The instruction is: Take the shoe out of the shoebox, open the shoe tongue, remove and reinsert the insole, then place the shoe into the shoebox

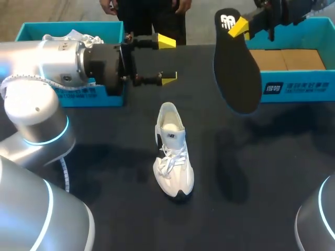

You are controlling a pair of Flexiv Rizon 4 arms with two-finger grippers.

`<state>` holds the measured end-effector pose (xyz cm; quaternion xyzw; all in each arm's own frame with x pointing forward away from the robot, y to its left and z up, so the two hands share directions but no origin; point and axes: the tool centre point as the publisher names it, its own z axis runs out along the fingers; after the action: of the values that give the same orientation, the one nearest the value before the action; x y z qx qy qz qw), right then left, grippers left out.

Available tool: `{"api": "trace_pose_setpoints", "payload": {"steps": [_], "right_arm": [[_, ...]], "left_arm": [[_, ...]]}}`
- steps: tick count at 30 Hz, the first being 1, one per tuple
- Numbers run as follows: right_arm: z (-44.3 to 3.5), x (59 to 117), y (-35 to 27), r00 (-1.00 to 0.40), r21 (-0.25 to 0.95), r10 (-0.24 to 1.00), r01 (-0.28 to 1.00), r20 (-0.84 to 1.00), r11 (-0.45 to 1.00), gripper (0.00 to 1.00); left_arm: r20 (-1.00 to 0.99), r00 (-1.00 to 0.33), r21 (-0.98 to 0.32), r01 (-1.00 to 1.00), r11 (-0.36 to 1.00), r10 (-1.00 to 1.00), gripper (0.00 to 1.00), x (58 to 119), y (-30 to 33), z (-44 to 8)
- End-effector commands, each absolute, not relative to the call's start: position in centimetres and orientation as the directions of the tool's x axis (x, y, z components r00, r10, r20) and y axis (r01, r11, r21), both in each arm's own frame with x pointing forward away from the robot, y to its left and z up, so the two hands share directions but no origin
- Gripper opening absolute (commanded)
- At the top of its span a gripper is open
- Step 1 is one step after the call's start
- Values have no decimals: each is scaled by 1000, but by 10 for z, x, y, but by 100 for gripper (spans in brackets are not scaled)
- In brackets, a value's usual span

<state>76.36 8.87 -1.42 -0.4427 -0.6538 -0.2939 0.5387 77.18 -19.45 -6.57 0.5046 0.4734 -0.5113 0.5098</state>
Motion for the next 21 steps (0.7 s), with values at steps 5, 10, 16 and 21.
{"api": "trace_pose_setpoints", "payload": {"steps": [5, 10, 16, 21], "right_arm": [[-25, 770, 110, 28, -152, 273, 883, 962, 444, 0], [-27, 777, 119, 59, -175, 270, 886, 961, 429, 0], [-27, 783, 125, 57, -175, 269, 882, 961, 438, 0], [-24, 783, 121, 48, -169, 274, 884, 961, 436, 0]], "left_arm": [[-998, 33, 38, 996, -79, -57, 100, 789, -223, -62], [-998, 19, 24, 996, -87, -65, 100, 788, -240, -55], [-998, 5, 10, 996, -87, -65, 100, 784, -251, -52], [-999, -20, -17, 998, -66, -39, 100, 793, -261, -54]]}}
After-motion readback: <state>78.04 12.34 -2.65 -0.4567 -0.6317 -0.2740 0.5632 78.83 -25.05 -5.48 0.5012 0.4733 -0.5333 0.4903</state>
